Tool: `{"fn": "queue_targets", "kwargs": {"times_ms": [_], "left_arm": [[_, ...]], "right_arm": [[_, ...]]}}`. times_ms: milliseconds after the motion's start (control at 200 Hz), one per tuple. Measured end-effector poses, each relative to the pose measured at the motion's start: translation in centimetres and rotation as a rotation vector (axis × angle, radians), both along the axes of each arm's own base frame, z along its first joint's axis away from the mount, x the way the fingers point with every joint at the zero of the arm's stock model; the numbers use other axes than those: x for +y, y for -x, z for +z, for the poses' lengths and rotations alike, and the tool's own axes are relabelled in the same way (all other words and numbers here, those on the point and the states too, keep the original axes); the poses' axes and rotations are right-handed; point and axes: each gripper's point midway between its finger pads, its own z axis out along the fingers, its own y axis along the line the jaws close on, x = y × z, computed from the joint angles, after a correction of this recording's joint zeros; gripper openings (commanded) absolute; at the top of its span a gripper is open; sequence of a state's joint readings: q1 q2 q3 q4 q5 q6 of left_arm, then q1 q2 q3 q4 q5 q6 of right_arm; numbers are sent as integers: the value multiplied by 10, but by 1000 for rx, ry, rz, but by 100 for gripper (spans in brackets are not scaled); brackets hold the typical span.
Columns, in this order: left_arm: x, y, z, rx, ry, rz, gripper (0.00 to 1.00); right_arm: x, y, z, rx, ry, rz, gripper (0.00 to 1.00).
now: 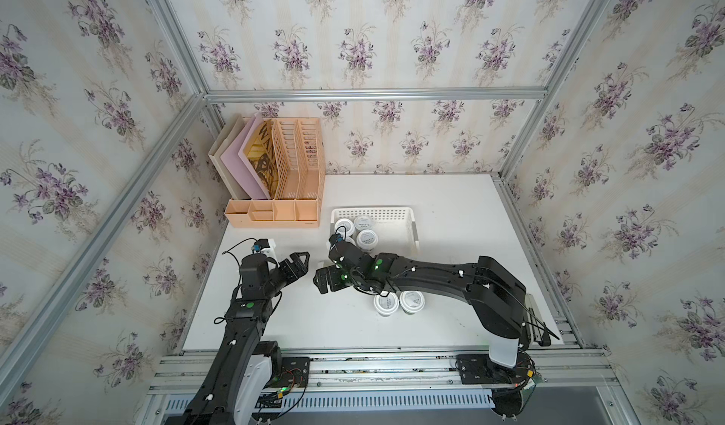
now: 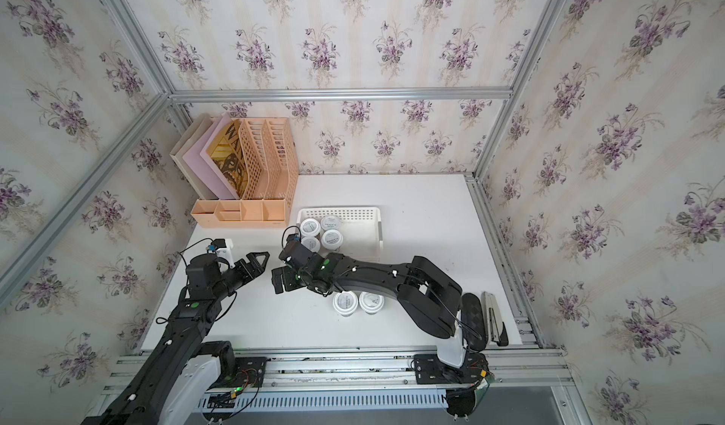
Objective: Put the yogurt in the basket
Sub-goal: Pick up the yogurt from the center of the board.
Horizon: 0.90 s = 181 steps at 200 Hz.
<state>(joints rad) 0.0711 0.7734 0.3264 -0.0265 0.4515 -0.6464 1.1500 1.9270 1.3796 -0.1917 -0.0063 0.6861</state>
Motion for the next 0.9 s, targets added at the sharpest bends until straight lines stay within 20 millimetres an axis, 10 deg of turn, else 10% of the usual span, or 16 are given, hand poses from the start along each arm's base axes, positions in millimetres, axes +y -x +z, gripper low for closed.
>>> {"fn": "queue_targets", "kwargs": {"times_ms": [904], "left_arm": [[-48, 8, -2, 23, 186, -250, 93]], "right_arm": [[-20, -7, -32, 11, -98, -130, 100]]}}
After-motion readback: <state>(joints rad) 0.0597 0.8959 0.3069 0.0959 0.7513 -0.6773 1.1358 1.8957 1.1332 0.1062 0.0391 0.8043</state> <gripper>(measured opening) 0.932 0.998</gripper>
